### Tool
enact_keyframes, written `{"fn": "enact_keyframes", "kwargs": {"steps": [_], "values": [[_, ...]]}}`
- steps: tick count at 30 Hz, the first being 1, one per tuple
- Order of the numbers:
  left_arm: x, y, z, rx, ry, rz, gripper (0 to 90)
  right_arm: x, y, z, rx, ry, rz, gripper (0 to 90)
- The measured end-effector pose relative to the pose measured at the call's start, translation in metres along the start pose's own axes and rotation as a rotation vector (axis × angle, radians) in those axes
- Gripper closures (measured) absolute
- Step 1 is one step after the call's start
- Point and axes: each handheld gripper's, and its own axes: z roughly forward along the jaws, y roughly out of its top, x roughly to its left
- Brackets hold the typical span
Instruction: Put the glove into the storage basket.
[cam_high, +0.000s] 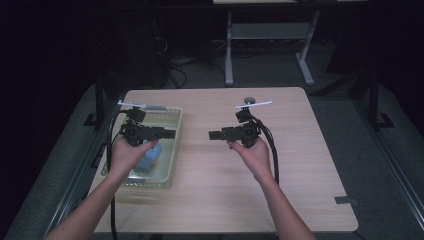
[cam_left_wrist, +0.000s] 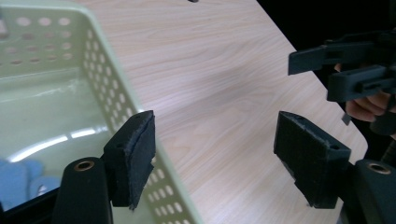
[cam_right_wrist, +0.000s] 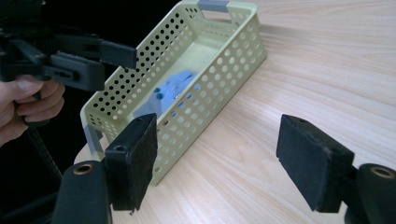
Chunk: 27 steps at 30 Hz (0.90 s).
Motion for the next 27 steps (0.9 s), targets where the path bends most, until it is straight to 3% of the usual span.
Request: {"fn": "enact_keyframes", "kwargs": {"steps": [9,27], "values": [[-0.014,0.002,0.010,0.000,-0.011,0.027,20.9,-0.014,-0.008,-0.014,-0.008,-0.015,0.038,28.1],[-0.033,0.004,0.031,-0.001,-0.058,0.030,21.3,-0.036,-0.025,-0.045,-0.028,-0.051,0.065,27.1]]}}
